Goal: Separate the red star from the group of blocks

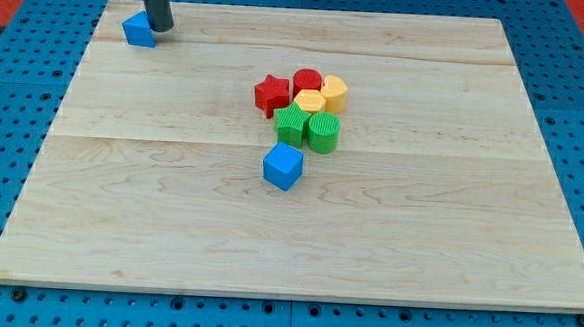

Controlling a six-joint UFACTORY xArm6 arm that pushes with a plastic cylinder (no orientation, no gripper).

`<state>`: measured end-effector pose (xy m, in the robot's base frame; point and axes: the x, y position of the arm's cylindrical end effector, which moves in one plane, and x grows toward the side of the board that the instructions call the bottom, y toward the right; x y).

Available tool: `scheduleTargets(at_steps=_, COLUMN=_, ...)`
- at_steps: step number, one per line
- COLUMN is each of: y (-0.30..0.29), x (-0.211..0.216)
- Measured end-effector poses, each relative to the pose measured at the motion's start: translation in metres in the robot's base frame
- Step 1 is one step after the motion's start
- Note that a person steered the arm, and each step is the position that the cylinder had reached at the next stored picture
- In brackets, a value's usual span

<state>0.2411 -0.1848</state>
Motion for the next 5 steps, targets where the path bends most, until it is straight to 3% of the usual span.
scheduleTargets(at_steps=3, y=0.013, x=-0.003)
scheduleTargets(at_steps=5, y=0.099, x=0.052)
